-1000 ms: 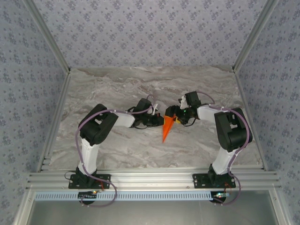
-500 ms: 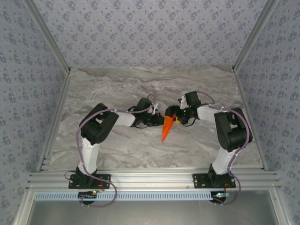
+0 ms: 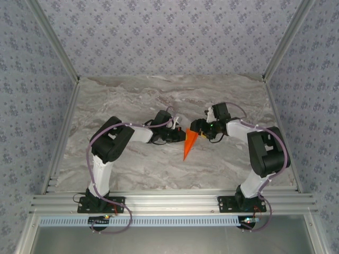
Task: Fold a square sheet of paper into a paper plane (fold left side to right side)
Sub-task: Fold the wing for the fifth time at the center of the table.
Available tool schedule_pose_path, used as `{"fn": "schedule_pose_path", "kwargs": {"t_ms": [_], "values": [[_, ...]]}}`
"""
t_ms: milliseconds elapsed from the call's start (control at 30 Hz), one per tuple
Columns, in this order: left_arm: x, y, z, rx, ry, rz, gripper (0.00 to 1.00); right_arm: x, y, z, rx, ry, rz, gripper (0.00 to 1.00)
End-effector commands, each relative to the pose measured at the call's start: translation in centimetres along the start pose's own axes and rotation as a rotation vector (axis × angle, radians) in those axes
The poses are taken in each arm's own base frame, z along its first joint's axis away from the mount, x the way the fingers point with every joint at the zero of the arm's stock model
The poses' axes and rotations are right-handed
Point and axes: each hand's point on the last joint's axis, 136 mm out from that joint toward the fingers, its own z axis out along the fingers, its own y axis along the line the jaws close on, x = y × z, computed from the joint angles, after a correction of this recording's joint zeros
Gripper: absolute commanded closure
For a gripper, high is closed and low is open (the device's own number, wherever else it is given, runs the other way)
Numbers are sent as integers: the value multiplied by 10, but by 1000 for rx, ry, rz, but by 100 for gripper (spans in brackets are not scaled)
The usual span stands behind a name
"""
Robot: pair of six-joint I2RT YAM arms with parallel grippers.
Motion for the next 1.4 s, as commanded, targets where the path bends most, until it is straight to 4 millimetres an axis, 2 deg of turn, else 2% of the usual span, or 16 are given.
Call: {"fn": "schedule_pose_path", "kwargs": {"t_ms": [0, 133, 233, 767, 1133, 1367], "values": [[10, 27, 11, -66, 26, -7, 100, 4, -4, -8, 33, -8, 2, 43], [10, 26, 11, -68, 27, -2, 100, 9, -1, -1, 20, 22, 5, 60], [9, 26, 11, -71, 29, 0, 100, 10, 2, 5, 18, 36, -3, 65], [7, 26, 13, -79, 38, 8, 100, 11, -1, 26, 143, 94, -73, 70], [4, 26, 16, -83, 44, 15, 100, 19, -17, 25, 239, 125, -85, 70], [3, 27, 18, -85, 46, 10, 99, 22, -21, 25, 258, 129, -86, 69]]}}
